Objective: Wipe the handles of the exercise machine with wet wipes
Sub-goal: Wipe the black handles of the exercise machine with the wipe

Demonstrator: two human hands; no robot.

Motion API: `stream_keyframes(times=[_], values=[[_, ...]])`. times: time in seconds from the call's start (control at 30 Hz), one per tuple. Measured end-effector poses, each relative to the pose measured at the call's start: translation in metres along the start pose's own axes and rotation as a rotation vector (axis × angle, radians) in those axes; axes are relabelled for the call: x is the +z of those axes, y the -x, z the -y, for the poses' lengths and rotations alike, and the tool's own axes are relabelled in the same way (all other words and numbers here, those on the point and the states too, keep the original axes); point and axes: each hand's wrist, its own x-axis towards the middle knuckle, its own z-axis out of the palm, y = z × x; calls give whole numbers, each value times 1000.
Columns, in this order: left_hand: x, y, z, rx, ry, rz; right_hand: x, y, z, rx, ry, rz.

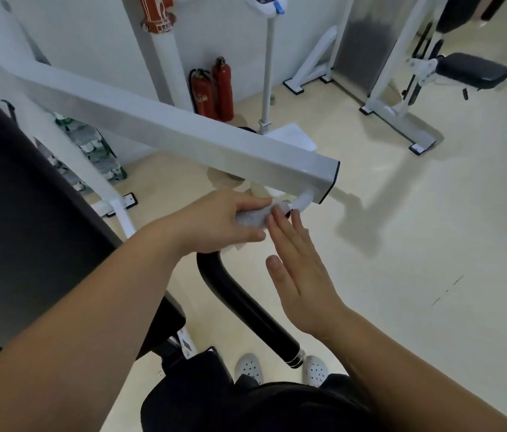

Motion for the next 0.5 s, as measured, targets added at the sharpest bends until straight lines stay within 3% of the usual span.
stream_keyframes(times=[0.17,0.37,0.5], values=[[5,-1,0,-58,-11,-85,-3,-1,-10,30,-60,-61],[9,-46,-28,11,-316,92,-16,7,-18,164,-162,-61],[11,-54,-30,16,-322,113,-20,10,-16,157,-188,-56]])
